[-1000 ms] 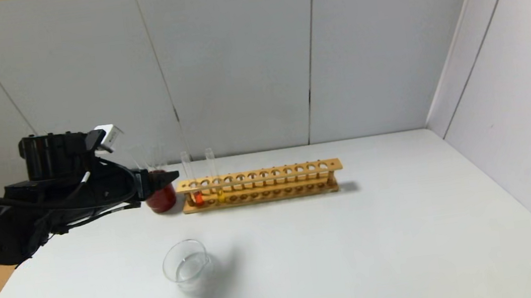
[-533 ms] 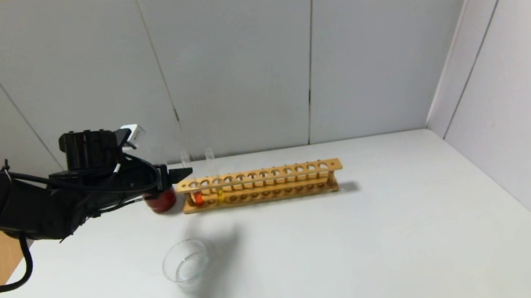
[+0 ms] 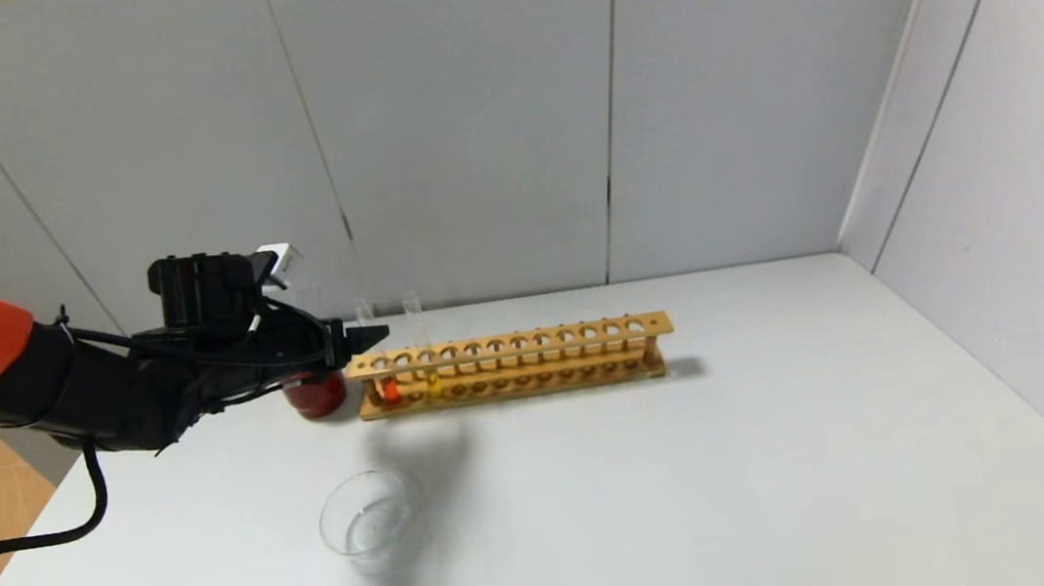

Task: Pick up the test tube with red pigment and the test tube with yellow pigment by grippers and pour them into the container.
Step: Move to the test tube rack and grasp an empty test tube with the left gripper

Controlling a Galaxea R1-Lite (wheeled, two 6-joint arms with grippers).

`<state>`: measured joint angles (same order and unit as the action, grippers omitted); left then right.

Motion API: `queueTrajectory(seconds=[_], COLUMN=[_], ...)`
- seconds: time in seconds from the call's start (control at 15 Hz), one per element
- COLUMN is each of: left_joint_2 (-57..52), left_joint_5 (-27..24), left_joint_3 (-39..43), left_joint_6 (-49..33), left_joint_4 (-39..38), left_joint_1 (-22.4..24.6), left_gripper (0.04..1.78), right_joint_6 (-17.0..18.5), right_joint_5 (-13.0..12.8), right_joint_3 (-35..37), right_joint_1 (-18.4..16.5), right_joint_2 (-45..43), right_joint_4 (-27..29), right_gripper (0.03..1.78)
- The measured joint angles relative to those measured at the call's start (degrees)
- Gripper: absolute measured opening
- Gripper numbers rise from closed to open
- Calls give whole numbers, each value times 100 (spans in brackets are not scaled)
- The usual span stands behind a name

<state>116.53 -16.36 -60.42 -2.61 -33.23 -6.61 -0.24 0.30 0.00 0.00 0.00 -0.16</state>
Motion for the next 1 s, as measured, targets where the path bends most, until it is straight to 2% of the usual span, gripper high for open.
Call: queueTrajectory(seconds=[0.67, 0.87, 1.0], left_joint_2=[310, 362, 382], left_joint_5=[38, 40, 38], left_joint_3=[-149, -188, -188], left_joint_6=[94, 105, 165], left_joint_4=[-23, -26, -30], left_joint_1=[-77, -119, -193], left_gripper=[174, 156, 132], right_joint_6=[0, 2, 0], right_joint_5=[0, 2, 0], right_joint_3=[0, 0, 0], right_joint_1=[0, 0, 0], right_joint_2=[0, 0, 0], right_joint_4=[0, 0, 0], right_gripper=[175, 175, 175])
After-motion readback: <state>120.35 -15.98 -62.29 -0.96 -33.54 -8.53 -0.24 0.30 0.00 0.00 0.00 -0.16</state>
